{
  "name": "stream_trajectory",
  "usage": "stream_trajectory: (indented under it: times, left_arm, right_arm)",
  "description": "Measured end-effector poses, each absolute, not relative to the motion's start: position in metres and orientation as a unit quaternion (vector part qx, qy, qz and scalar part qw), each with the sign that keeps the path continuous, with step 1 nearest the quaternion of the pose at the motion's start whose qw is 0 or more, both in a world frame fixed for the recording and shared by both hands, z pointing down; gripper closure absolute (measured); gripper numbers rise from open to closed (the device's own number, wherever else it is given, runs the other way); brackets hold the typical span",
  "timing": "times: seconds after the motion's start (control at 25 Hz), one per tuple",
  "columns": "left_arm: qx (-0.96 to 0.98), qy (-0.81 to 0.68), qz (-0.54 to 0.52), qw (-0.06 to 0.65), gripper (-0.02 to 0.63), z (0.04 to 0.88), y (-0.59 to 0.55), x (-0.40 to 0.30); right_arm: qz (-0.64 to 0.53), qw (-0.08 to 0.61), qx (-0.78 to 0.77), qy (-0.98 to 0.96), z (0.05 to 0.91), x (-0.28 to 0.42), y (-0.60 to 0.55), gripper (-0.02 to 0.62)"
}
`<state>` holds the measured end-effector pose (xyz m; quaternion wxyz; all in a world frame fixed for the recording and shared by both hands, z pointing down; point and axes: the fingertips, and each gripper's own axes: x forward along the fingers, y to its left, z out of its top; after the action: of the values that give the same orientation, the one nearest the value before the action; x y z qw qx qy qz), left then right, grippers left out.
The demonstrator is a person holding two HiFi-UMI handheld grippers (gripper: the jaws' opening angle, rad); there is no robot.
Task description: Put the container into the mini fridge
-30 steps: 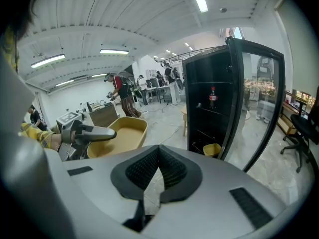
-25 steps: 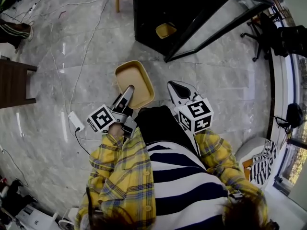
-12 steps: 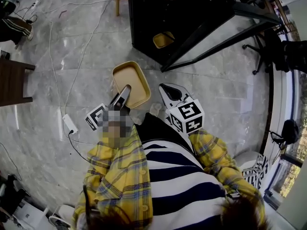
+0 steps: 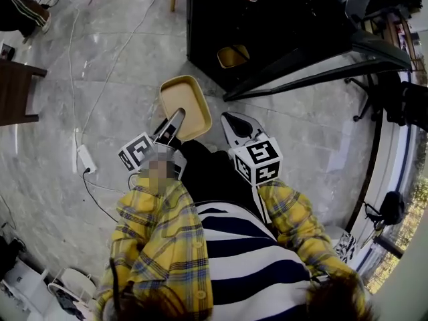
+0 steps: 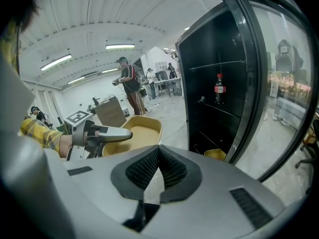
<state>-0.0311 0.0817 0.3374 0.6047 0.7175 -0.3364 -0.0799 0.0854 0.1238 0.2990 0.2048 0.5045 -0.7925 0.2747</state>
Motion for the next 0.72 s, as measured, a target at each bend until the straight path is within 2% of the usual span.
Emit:
stream_trajectory:
  times: [0.72]
  left_arm:
    - [0.737, -0.297, -0.065, 0.604, 0.393, 0.406, -0.008, 0.015]
  right_arm:
    - [0.285, 0.251, 0.544, -0.748, 0.353, 0.102, 0.037, 0.569]
